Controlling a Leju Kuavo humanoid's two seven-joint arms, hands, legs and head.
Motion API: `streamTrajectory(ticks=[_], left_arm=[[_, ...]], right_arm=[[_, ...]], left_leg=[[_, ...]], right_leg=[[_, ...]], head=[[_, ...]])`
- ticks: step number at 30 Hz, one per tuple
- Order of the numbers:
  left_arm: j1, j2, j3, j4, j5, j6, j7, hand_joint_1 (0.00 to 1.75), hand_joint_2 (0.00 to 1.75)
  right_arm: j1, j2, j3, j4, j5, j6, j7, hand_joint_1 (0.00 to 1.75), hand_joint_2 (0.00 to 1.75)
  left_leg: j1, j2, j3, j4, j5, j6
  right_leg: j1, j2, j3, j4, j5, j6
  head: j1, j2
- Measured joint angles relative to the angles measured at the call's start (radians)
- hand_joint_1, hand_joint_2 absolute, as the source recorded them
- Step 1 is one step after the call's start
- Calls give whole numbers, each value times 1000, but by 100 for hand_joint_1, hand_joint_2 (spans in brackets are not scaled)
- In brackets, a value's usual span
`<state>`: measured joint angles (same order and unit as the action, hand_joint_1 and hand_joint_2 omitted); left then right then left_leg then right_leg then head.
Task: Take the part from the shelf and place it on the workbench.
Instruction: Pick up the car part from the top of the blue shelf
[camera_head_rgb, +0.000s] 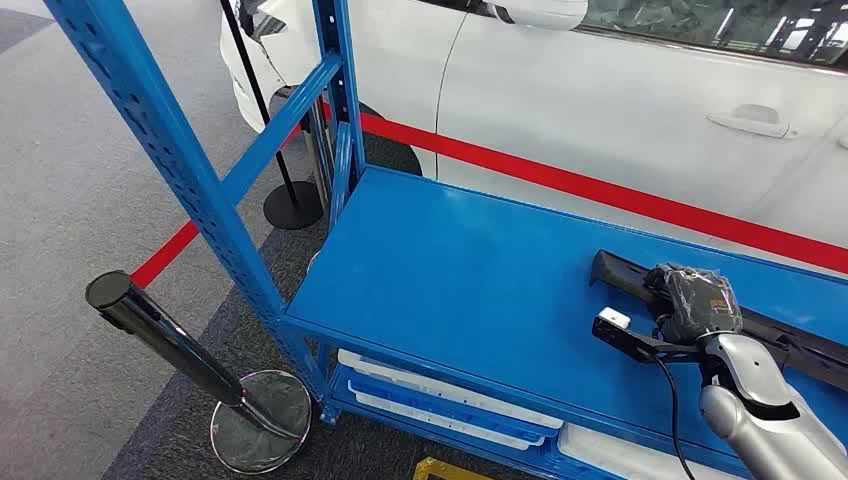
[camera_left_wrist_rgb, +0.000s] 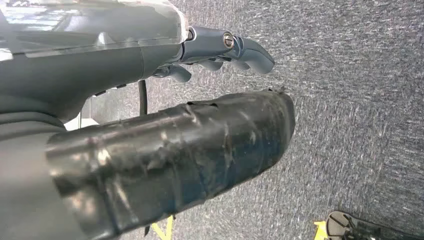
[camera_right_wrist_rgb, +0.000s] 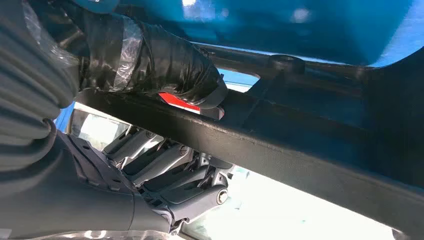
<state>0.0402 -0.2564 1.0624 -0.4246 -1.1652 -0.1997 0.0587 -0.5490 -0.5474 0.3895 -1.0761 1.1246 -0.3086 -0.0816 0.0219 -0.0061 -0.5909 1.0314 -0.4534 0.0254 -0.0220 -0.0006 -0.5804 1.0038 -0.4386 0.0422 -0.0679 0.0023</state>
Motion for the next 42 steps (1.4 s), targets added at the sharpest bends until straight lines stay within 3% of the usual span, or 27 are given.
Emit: streamTrajectory(ticks=[9,13,21,27,31,33,36,37,38,39,41,42], left_arm=[[0,0,4,0,-7,-2,-8,0,0],[0,0,8,0,-8,-2,-8,0,175],[0,-2,22,-5,-27,-1,-12,0,175],[-1,-6,38,-14,-67,0,-21,0,175],[-3,-20,54,-32,-82,3,-9,0,175],[-4,-29,61,-39,-89,-2,-6,0,175],[-5,-39,71,-48,-102,-10,-4,0,175],[-5,-40,74,-50,-108,-12,-3,0,175],[-5,-42,77,-52,-114,-14,-3,0,175],[-5,-43,80,-54,-120,-16,-3,0,175],[-6,-47,86,-58,-131,-17,-4,0,175],[-6,-48,89,-60,-135,-17,-4,0,175]], right_arm=[[0,-5,0,-2,-15,3,6,175,175],[1,-10,0,-3,-19,3,7,175,175],[6,-13,-6,-21,-38,-15,-3,175,175],[71,-21,-41,-143,-106,-119,-69,175,175],[123,-20,-96,-282,-157,-131,-106,175,175],[144,-21,-120,-335,-168,-128,-125,175,175],[178,-20,-151,-390,-172,-131,-144,175,175],[190,-19,-158,-401,-174,-132,-149,175,175],[200,-19,-165,-412,-177,-132,-154,175,175],[208,-19,-171,-423,-179,-133,-158,175,175],[218,-19,-187,-443,-181,-135,-168,175,175],[222,-19,-195,-453,-181,-138,-173,175,175]], left_leg=[[0,0,0,0,0,0],[0,0,0,0,0,0],[0,0,0,0,0,0],[-2,0,-1,2,-2,0],[-4,0,4,-10,11,16],[1,4,10,-33,27,24],[3,6,0,-38,38,26],[3,6,-5,-35,39,25],[5,6,-10,-31,41,22],[7,5,-16,-24,42,19],[10,4,-31,-7,42,6],[10,3,-37,1,42,-2]], right_leg=[[0,0,0,0,0,0],[0,0,0,0,0,0],[0,0,0,0,0,0],[-1,1,-1,-1,1,1],[-6,0,3,-8,5,14],[-7,1,-13,37,-36,15],[-10,2,-87,225,-141,20],[-12,1,-101,264,-153,23],[-15,1,-96,266,-146,26],[-19,1,-69,223,-121,29],[-23,2,4,90,-71,33],[-22,5,26,43,-57,29]], head=[[0,0],[0,0],[0,0],[0,0],[-1,0],[0,0],[1,0],[1,0],[1,0],[1,0],[1,0],[1,0]])
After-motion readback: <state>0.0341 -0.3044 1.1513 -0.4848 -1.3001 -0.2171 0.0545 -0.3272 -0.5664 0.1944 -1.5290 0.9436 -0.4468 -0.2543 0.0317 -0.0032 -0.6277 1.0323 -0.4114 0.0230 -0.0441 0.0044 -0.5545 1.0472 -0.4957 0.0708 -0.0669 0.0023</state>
